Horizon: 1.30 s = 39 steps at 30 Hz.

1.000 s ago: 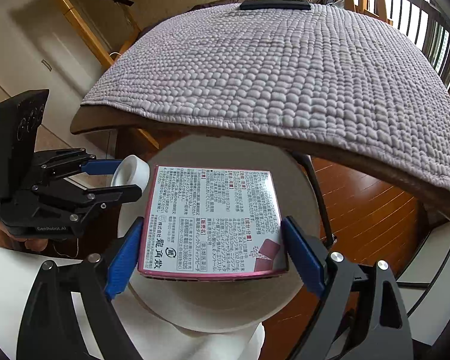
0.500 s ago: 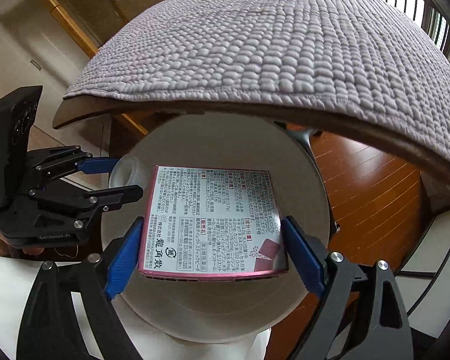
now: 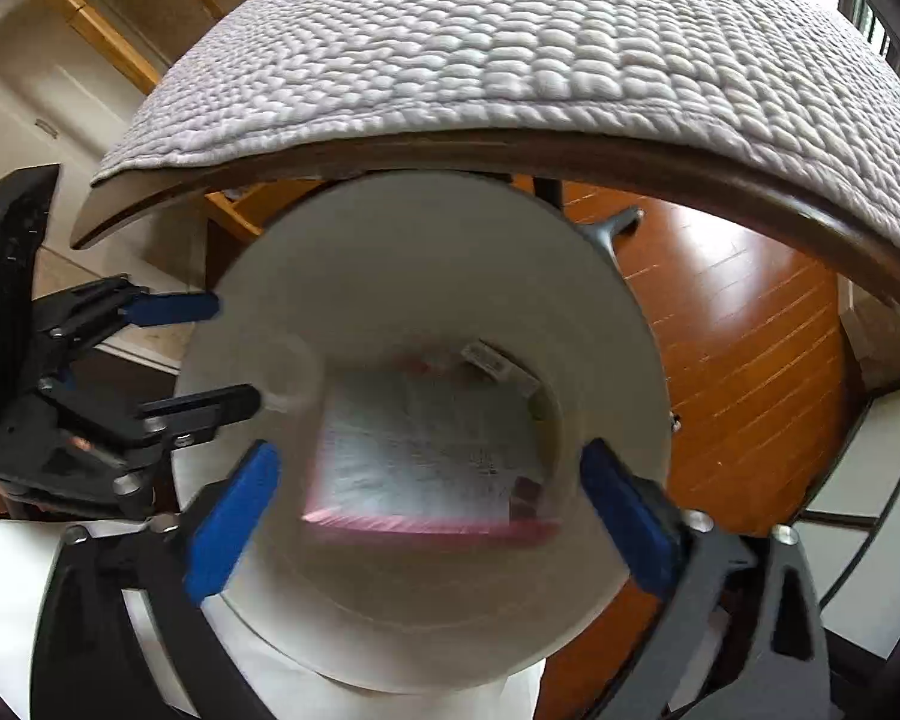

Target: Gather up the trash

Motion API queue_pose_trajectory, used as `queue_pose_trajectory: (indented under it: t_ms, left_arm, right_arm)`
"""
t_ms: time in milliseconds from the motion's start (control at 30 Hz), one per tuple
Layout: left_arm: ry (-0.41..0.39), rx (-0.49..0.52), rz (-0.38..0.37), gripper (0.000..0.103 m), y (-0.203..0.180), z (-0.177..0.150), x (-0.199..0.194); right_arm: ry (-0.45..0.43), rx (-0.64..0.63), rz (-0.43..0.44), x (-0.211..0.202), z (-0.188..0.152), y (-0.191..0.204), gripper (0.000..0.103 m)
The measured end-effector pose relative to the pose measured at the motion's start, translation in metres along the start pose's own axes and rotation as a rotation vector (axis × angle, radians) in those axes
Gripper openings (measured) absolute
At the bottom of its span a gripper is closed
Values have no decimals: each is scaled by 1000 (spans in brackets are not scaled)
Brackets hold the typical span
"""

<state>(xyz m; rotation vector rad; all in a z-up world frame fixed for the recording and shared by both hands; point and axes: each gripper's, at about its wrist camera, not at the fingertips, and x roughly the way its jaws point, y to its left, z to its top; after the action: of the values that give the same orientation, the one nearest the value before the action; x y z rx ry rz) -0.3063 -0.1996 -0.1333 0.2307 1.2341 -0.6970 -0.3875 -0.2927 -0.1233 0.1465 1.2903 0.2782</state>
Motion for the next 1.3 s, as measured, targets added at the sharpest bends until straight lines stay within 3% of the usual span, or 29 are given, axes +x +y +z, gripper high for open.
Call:
queue_pose_trajectory:
  t_ms: [167, 333, 400, 500, 700, 933, 1100, 1300]
  left_arm:
    - [-51, -19, -7, 85, 6, 8, -28]
    - [-238, -73, -32, 87, 21, 31, -87]
    - [-353, -129, 16, 101, 36, 46, -110]
    - [-463, -200, 89, 102, 60, 67, -124]
    - [-480, -319, 275, 102, 121, 122, -105]
    - [-465, -430, 341, 102, 189, 162, -89]
    - [-437, -474, 381, 102, 222, 173, -81]
    - [-367, -534, 420, 102, 247, 169, -62]
  right_arm:
    - [-43, 29, 3, -26, 1, -5, 99]
    - [-257, 68, -10, -91, 26, -19, 99]
    - [-337, 95, -34, -109, 42, -30, 99]
    - [-431, 111, -136, -122, 76, -51, 99]
    - [-485, 145, -286, -108, 143, -106, 99]
    - [-471, 212, -365, -90, 206, -167, 99]
    - [-445, 243, -409, -77, 229, -197, 99]
    - [-384, 257, -473, -60, 230, -220, 99]
